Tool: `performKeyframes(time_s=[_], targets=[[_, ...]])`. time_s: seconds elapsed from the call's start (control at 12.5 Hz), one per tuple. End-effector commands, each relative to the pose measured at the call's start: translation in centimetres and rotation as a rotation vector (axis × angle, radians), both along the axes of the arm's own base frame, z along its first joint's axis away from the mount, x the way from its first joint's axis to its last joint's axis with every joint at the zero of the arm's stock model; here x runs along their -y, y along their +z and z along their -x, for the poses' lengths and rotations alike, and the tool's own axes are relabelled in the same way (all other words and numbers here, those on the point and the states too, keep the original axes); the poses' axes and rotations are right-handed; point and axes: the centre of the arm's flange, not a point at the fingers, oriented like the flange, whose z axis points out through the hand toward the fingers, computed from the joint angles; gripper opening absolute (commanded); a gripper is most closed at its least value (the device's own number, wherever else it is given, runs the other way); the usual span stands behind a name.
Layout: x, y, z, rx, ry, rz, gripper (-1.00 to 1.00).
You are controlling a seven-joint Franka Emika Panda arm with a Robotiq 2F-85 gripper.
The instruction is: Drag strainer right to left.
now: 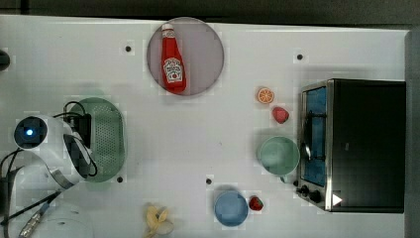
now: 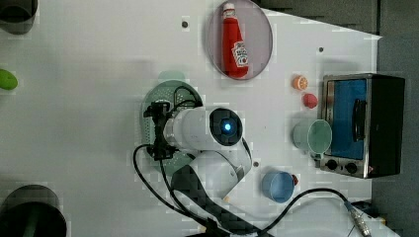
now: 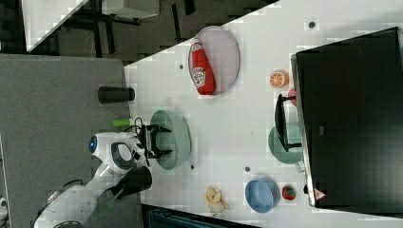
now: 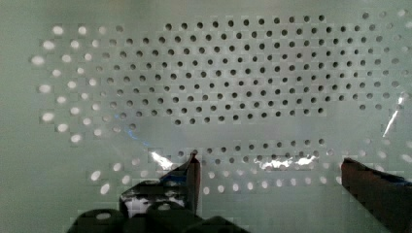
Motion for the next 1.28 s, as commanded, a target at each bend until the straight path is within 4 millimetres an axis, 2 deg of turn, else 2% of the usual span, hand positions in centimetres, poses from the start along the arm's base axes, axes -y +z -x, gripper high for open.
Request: performKeyframes(time_s=[0.08,0.56,0.8,0.88,1.04,1.12,1.28], targets=[[-1.0,0.4,-0.6,0.011,-0.073,-0.024,1.00],[-2.6,0.4,-0.9,0.020,-0.081,-0.046,1.00],[-1.6,3.0,-2.0,0.031,-0.008,-0.035,1.00],[-0.8,4.7,-2.5,0.020,0.040,-0.020,1.00],[1.5,9.6,-4.1,0.009,0.135,-0.001,1.00],[3.1,12.9,-5.2,0.028,0.183,-0.003,1.00],[8.1,19.8,-7.5,0.056,0.253,-0.004,1.00]])
